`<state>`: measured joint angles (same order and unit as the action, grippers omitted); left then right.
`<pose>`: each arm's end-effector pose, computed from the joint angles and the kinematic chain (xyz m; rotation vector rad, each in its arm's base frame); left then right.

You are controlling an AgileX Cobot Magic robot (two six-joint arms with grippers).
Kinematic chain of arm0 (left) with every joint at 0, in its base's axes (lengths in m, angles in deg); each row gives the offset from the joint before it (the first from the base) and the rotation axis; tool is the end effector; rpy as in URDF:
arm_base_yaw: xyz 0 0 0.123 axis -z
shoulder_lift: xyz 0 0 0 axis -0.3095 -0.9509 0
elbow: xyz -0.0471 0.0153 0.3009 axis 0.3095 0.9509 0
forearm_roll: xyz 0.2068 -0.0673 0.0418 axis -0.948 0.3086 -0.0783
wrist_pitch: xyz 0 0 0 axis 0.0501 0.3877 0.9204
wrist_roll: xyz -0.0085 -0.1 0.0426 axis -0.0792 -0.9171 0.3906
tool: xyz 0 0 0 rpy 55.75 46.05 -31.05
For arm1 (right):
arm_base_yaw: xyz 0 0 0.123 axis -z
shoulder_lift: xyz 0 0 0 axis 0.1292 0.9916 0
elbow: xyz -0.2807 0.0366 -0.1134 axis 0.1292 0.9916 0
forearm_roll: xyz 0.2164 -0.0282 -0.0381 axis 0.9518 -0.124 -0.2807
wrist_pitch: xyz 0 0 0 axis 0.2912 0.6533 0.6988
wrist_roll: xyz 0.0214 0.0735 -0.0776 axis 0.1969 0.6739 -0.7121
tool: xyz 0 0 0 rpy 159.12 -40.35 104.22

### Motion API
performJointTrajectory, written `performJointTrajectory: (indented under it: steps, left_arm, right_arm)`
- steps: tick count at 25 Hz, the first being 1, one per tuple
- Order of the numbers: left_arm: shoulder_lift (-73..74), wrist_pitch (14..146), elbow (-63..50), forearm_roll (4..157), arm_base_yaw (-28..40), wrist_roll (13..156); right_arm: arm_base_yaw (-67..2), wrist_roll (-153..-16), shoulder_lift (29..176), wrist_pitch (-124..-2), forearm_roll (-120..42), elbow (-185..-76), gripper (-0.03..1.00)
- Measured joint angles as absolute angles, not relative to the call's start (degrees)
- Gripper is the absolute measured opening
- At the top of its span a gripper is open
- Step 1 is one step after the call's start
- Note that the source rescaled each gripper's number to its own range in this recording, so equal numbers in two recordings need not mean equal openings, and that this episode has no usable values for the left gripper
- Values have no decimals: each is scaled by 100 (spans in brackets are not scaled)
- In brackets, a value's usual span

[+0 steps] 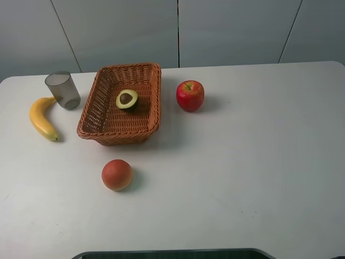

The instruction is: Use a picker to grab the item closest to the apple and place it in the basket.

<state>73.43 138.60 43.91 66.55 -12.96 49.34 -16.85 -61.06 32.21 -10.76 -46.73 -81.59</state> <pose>-0.0378 0.0048 0.2529 0.0694 2.0654 -0.0491 -0.0327 -0.0054 0.2667 -0.1583 2.0636 0.1081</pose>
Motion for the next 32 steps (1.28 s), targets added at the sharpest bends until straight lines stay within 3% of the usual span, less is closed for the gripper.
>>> performJointTrajectory:
  steps: [21, 27, 32]
  left_arm:
    - [7343, 13860, 4391, 6655, -1296, 4922]
    - [7343, 13860, 4391, 6655, -1296, 4922]
    - [7343, 13860, 4391, 6655, -1296, 4922]
  right_arm:
    - [-1700, -6309, 2904, -978, -4170, -7977, 100]
    - [-1068, -6296, 2904, -978, -4170, -7977, 100]
    - [-936, -6296, 2904, -978, -4174, -7977, 100]
